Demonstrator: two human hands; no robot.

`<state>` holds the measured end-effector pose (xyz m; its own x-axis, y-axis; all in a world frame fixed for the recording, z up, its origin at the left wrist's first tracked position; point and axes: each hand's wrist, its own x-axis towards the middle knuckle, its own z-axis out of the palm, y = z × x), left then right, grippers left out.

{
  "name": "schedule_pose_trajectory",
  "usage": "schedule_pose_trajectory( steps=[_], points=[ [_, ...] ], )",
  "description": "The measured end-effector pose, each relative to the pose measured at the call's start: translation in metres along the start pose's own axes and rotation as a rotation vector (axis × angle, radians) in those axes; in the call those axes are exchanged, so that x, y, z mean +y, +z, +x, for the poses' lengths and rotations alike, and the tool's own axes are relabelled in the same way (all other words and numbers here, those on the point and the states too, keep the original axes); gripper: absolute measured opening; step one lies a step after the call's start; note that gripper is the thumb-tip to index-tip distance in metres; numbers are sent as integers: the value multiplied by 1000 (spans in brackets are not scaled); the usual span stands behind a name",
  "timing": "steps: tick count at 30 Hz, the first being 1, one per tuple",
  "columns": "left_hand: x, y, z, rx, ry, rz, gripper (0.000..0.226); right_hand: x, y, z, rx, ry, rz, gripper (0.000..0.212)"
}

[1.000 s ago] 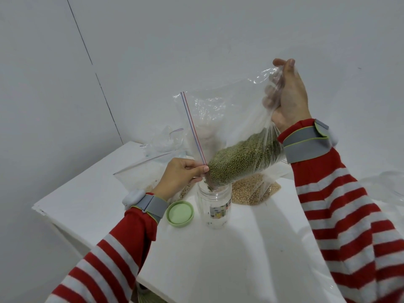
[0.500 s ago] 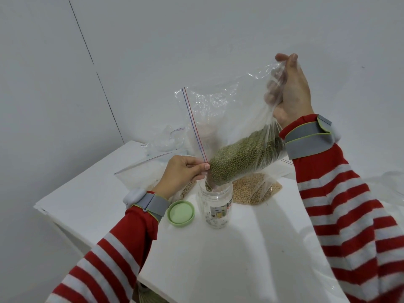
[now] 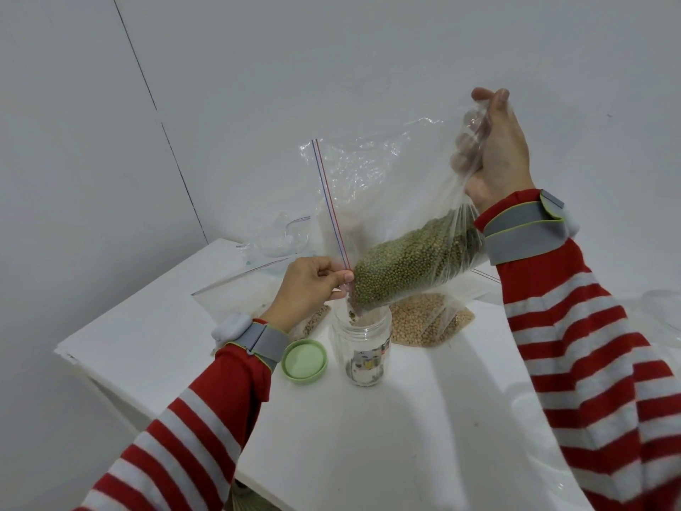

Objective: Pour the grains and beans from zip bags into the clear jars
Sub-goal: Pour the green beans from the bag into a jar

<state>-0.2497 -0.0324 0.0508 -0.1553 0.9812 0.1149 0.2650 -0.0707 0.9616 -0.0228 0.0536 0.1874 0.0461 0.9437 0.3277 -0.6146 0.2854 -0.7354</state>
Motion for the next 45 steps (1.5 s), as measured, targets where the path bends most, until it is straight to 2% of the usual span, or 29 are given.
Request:
schedule_pose_trajectory(
  steps=[16, 26, 45],
  points=[
    [9, 6, 4, -46, 34, 7, 17, -15, -5, 9, 13, -25, -7, 34],
    [5, 7, 3, -40, 14, 13, 7, -8, -13, 8, 72, -4, -29, 36],
    [8, 7, 3, -41, 18, 33, 9, -10, -11, 8, 80, 2, -35, 36]
  ],
)
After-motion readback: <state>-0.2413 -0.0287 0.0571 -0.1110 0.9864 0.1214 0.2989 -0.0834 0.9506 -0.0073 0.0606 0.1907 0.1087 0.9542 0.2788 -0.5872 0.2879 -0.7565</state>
